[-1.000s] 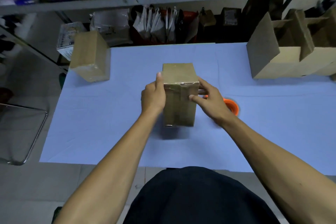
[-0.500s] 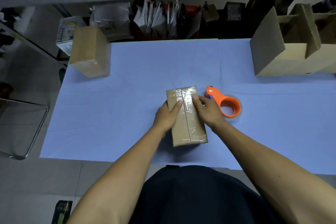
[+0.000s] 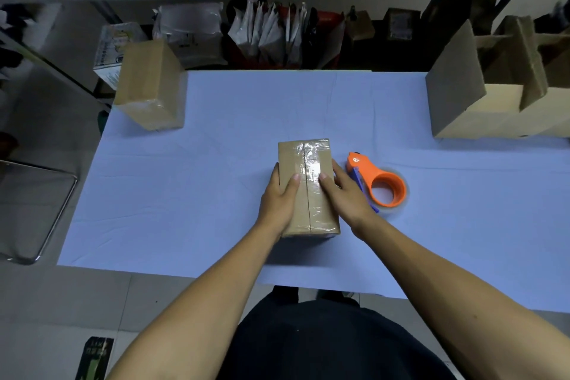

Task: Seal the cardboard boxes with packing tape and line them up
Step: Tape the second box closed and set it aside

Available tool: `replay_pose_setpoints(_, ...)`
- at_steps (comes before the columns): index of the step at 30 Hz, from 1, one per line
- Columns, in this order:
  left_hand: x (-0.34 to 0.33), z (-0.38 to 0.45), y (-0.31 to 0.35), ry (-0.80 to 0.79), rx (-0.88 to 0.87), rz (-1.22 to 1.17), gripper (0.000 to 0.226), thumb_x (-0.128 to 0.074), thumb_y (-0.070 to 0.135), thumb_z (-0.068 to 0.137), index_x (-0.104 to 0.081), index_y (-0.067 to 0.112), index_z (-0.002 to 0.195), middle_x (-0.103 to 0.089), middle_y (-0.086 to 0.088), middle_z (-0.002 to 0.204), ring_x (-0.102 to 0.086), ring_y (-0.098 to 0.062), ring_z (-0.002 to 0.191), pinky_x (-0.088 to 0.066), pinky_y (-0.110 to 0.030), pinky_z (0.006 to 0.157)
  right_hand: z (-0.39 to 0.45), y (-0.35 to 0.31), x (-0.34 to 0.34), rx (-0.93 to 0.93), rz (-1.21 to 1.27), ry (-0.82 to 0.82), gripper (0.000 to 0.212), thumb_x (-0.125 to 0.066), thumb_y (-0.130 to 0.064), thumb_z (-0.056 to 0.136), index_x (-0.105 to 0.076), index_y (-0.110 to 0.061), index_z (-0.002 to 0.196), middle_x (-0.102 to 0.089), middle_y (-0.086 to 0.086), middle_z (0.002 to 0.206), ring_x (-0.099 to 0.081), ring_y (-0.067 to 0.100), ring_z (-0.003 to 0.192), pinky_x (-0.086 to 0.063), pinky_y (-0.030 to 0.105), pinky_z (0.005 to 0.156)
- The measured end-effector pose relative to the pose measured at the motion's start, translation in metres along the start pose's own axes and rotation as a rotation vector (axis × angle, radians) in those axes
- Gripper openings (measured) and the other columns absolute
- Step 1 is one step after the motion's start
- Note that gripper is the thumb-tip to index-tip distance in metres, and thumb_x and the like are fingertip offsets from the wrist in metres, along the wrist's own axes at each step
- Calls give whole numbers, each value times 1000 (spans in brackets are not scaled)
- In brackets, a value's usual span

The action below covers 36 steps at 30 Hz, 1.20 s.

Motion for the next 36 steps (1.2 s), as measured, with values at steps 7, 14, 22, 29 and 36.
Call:
replay_pose_setpoints(7, -11, -4, -20, -116, 116, -215, 43, -59, 32, 99, -48, 33, 140, -70, 6, 122, -70, -13, 103, -57, -26, 79, -2, 22, -8, -29, -4, -66, 61, -40, -58, 99, -15, -46, 154, -44, -20, 146, -47, 7, 132, -33, 32, 114)
replay_pose_setpoints(14, -12, -1, -23, -68, 151, -251, 36, -55, 31, 101, -52, 32, 136, -73, 10, 113, -71, -13, 102, -58, -26, 76, 6, 30, -12, 13, 39, -46, 57, -35, -52, 103, -13, -43, 155, -38, -24, 149, -44, 0, 131, -30, 25, 112)
replay_pose_setpoints(22, 7, 11, 6, -29, 132, -287, 34, -50, 40, 102, -52, 36, 136, -71, 12, 118, -69, -12, 107, -58, -33, 85, 19, -15, -14, 14, -48, -50, 59, -33, -56, 102, -8, -47, 155, -41, -19, 142, -42, 2, 119, -28, 21, 100)
replay_pose_setpoints(29, 77, 61, 81, -46, 15, -243, 41, -49, 50, 96, -49, 45, 137, -69, 17, 119, -68, -9, 108, -57, -31, 85, 58, -113, -58, 118, -133, -67, 59, -27, -57, 102, -3, -47, 155, -35, -5, 157, -42, 22, 136, -32, 31, 104)
replay_pose_setpoints(36, 157, 139, 100, -10, 24, -197, 33, -47, 44, 102, -51, 43, 135, -68, 20, 119, -66, -4, 107, -54, -31, 90, 123, -168, -128, 159, -144, -79, 55, -27, -55, 103, -8, -46, 154, -41, -7, 151, -48, 18, 128, -35, 32, 104)
Point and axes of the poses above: each hand's wrist, its own z-axis towards the middle knuckle, its own x-axis out of the back of the hand, y = z × x, the point moved 7 cm from there along z, towards the middle knuckle
